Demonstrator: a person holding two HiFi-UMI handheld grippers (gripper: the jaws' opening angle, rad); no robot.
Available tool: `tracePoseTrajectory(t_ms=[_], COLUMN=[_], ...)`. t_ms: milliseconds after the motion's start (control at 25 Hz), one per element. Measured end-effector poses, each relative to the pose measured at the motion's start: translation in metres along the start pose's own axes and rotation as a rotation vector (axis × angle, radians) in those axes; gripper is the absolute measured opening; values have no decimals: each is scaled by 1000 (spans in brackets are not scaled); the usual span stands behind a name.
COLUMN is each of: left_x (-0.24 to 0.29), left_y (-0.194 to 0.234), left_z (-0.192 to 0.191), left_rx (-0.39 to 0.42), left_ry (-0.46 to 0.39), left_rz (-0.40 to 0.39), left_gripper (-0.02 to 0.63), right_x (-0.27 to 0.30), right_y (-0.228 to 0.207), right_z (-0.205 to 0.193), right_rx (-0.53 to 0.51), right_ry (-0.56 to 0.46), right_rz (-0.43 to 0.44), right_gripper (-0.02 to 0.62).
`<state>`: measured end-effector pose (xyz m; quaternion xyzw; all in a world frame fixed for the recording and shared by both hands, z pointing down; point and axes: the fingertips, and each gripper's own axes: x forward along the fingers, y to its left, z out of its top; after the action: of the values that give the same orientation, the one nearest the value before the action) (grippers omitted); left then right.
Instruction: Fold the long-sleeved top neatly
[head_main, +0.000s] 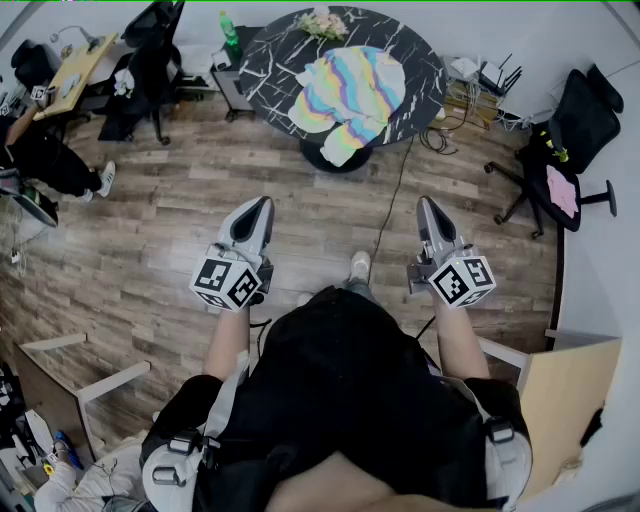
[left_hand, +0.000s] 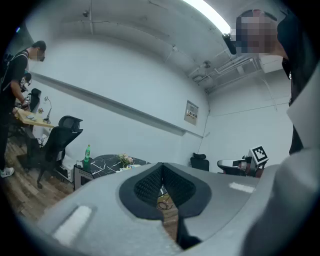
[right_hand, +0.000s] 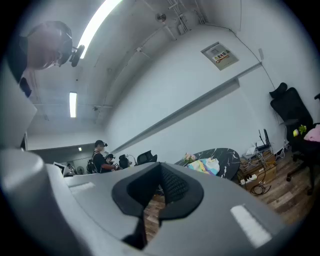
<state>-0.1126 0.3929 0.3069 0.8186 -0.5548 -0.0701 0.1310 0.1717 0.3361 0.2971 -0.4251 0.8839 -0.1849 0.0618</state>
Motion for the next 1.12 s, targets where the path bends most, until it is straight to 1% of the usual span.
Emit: tracePoseTrajectory(t_ms=[160,360,520,680,880,1000,1040,1080,1120], left_x=[4,10,14,24,48,71,79,88,96], left_y=[2,1,-1,-1,-4,-8,-10,-11,-12], left_z=[3,4,2,2,2,4,6,8,11], left_rx=[18,18,9,9,37,61,69,78,87], left_ry=[-1,1,-1,5,13,17,16,13,7], left_rz=[-3,-12,-10,-20,-29,-27,-23,-15,-4], left_gripper=[0,0,0,1,2,22,43,76,137], right_x=[7,15,15,19,26,30,33,36,39], right_y=[1,-3,-3,-2,-29,-52,-60,-67,-73], right_z=[-2,4,3,-1,5,16,20,25,30], right_rx=[0,97,62,18,13,10,4,-5,-15], right_ry=[-1,-25,-10,-3,-31,-42,-47,-55,-66], right_rz=[6,20,19,41,14,5,6,9,11], right_gripper=[5,5,5,5,8,9,9,11,28])
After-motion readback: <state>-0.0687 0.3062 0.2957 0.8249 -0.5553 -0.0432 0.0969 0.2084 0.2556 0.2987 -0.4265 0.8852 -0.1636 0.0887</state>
